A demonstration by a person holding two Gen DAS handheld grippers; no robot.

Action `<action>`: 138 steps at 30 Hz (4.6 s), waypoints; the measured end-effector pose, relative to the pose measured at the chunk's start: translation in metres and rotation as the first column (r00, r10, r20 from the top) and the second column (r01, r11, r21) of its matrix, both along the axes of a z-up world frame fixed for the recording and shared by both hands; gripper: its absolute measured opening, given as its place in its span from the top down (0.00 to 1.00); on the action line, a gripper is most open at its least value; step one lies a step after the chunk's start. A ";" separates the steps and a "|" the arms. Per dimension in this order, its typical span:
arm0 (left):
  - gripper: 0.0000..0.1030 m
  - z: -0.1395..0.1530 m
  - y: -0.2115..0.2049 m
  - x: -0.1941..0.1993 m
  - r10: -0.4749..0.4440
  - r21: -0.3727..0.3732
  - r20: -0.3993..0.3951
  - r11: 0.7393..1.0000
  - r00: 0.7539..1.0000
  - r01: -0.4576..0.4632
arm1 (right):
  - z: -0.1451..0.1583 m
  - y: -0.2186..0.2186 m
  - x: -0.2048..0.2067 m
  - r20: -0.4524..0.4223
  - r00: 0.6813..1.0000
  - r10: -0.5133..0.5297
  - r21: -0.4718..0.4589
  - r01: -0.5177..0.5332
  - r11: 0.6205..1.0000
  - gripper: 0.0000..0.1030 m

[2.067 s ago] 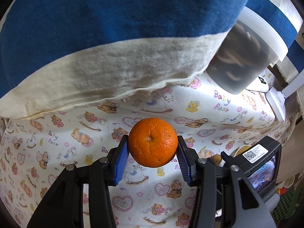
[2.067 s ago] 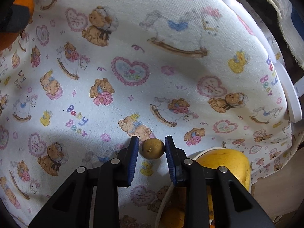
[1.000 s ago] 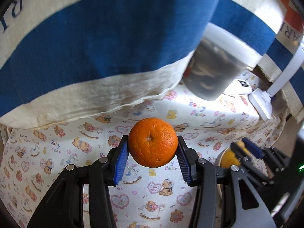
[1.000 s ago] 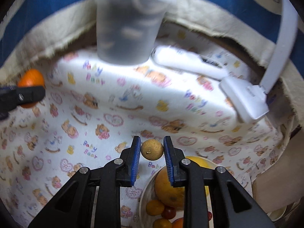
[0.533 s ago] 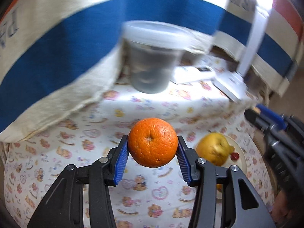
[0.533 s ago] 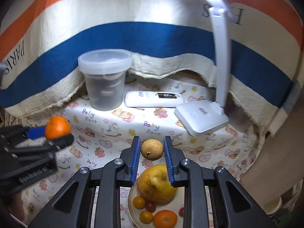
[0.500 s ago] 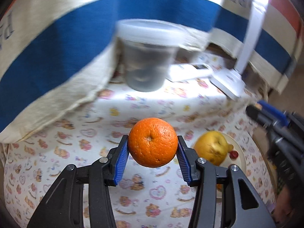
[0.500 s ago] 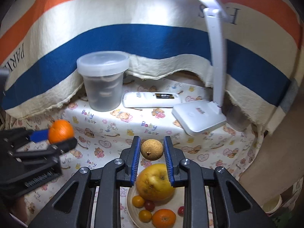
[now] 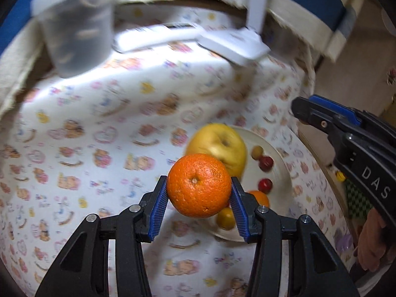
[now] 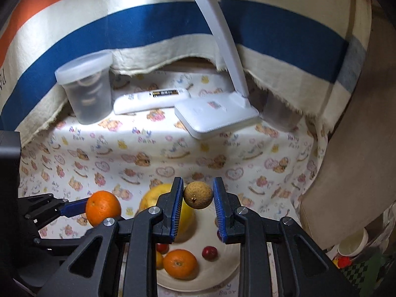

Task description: Organize fruits

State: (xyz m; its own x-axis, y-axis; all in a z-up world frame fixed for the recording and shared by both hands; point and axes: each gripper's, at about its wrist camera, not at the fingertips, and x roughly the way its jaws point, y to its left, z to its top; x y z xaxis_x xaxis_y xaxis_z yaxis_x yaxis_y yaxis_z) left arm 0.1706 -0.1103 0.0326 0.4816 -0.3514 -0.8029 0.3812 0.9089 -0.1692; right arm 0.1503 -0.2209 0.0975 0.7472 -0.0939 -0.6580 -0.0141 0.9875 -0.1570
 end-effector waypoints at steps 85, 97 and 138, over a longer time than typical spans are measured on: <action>0.01 0.029 0.076 -0.120 0.235 -0.165 0.611 0.972 0.756 -0.168 | -0.073 -0.036 -0.094 0.242 0.967 0.075 0.101 -0.102 0.990 0.11; 0.01 0.008 0.076 -0.133 0.230 -0.156 0.666 0.973 0.709 -0.169 | -0.076 -0.050 -0.116 0.418 0.908 0.009 0.138 -0.074 0.988 0.00; 0.01 -0.027 0.071 -0.117 0.221 -0.103 0.634 0.974 0.741 -0.203 | -0.084 -0.044 -0.114 0.445 0.895 0.020 0.075 -0.060 0.995 0.00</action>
State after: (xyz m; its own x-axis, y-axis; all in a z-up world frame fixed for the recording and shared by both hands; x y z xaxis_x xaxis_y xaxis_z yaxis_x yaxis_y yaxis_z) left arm 0.0540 -0.0392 0.0055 0.9419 -0.1939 -0.2742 0.2067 0.9782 0.0182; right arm 0.0363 -0.2651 0.0133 0.9650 -0.0169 -0.2618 -0.0021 0.9974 -0.0722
